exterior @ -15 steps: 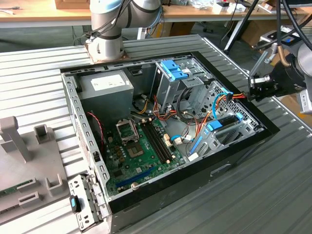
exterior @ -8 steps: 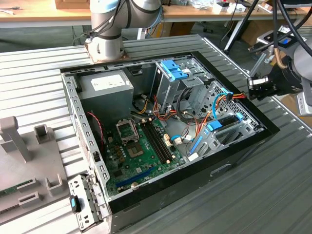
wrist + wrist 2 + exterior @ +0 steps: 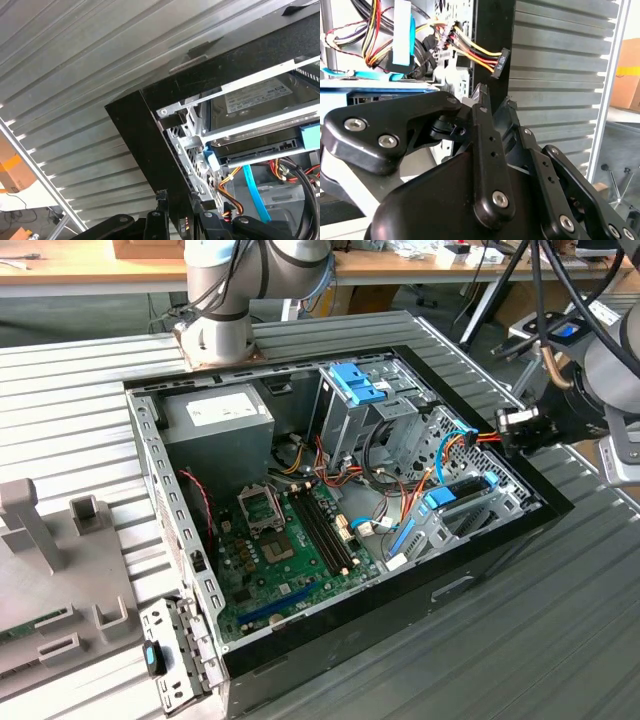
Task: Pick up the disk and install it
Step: 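Insert the first disk wire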
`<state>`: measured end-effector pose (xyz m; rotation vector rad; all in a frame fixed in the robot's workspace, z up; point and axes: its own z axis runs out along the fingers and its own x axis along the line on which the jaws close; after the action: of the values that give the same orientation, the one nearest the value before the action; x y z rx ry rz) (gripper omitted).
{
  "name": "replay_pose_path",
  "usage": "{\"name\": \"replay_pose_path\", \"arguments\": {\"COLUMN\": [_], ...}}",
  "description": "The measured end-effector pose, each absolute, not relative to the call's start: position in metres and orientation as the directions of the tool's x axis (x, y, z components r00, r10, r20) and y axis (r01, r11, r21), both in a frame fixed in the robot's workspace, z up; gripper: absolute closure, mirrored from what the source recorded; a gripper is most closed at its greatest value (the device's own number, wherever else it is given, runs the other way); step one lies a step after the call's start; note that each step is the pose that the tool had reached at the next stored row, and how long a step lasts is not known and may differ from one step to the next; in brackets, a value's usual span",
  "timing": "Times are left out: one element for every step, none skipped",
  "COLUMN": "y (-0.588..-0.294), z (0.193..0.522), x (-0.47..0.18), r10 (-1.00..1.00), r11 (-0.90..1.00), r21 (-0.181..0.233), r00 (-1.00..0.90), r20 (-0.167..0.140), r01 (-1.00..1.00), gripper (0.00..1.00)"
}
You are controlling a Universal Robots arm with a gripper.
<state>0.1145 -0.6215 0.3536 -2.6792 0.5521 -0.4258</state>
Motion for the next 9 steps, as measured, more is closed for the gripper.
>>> {"name": "replay_pose_path", "arguments": {"y": [-0.619, -0.614, -0.612, -0.610, -0.608, -0.607, -0.603, -0.598, -0.593], "z": [0.353, 0.353, 0.353, 0.353, 0.353, 0.353, 0.353, 0.353, 0.353], "x": [0.114, 0.114, 0.114, 0.114, 0.114, 0.114, 0.114, 0.114, 0.115], "r10": [-0.428, -0.427, -0.425, -0.423, -0.420, -0.418, -0.414, -0.412, -0.411], "r11": [-0.856, -0.858, -0.861, -0.865, -0.869, -0.874, -0.879, -0.882, -0.884], "r21": [-0.409, -0.404, -0.398, -0.390, -0.379, -0.370, -0.356, -0.349, -0.345], "r00": [0.878, 0.878, 0.878, 0.878, 0.878, 0.878, 0.878, 0.878, 0.878], "r20": [0.216, 0.219, 0.222, 0.226, 0.231, 0.235, 0.242, 0.245, 0.247], "r01": [-0.316, -0.317, -0.317, -0.317, -0.317, -0.317, -0.317, -0.317, -0.317], "gripper": [0.71, 0.71, 0.71, 0.71, 0.71, 0.71, 0.71, 0.71, 0.71]}}
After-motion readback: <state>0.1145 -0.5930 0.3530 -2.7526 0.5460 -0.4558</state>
